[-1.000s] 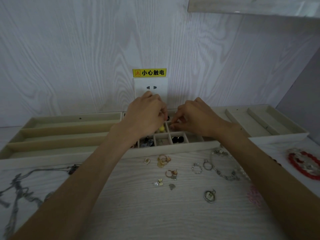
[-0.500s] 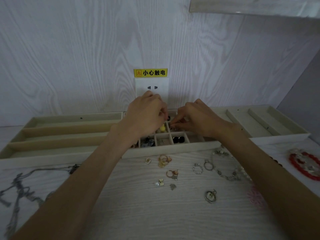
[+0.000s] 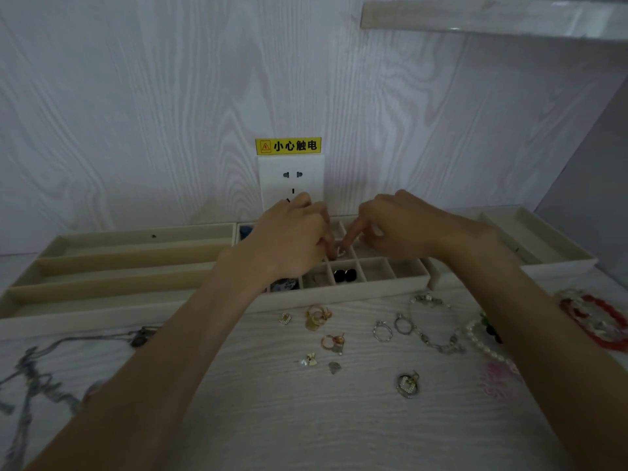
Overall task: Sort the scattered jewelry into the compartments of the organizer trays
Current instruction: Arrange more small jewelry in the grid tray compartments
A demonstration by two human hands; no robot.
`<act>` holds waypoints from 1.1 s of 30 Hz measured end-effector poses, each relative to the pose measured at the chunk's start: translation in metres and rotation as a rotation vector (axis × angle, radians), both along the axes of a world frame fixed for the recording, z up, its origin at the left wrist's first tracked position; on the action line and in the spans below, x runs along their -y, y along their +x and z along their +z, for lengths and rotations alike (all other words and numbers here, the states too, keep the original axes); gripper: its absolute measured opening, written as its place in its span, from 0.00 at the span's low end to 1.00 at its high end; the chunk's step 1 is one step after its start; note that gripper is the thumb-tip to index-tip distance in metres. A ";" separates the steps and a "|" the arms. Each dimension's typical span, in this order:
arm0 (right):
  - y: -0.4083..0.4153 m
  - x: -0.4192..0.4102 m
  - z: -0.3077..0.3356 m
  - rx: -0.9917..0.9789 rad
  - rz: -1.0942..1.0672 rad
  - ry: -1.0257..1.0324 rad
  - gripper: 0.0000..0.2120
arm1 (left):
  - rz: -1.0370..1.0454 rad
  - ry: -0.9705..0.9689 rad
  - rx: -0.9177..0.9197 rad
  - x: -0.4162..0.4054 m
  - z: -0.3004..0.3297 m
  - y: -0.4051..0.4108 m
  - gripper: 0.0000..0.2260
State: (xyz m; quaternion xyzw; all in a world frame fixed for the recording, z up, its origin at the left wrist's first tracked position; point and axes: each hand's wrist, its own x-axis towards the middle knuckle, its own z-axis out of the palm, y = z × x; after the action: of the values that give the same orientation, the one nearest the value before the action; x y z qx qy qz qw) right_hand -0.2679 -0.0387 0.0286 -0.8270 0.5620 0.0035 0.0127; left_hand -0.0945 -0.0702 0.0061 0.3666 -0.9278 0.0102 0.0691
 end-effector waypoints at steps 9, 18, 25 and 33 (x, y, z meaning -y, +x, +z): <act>0.007 0.002 -0.009 -0.139 -0.025 0.002 0.18 | 0.011 -0.030 0.073 0.000 -0.005 -0.001 0.16; 0.007 0.001 -0.007 -0.083 -0.017 0.029 0.17 | 0.020 -0.008 0.060 0.001 -0.004 -0.001 0.17; -0.003 -0.024 0.016 0.254 -0.031 0.045 0.11 | 0.116 0.012 -0.208 -0.022 0.018 0.021 0.12; 0.008 -0.076 -0.003 0.364 0.062 0.086 0.07 | 0.169 -0.001 -0.504 -0.079 -0.011 0.058 0.08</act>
State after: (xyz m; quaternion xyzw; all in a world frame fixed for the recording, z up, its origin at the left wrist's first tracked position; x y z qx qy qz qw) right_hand -0.2599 0.0372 0.0253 -0.8297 0.5239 -0.1216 0.1493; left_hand -0.0361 0.0091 -0.0045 0.4336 -0.8473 -0.0753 0.2972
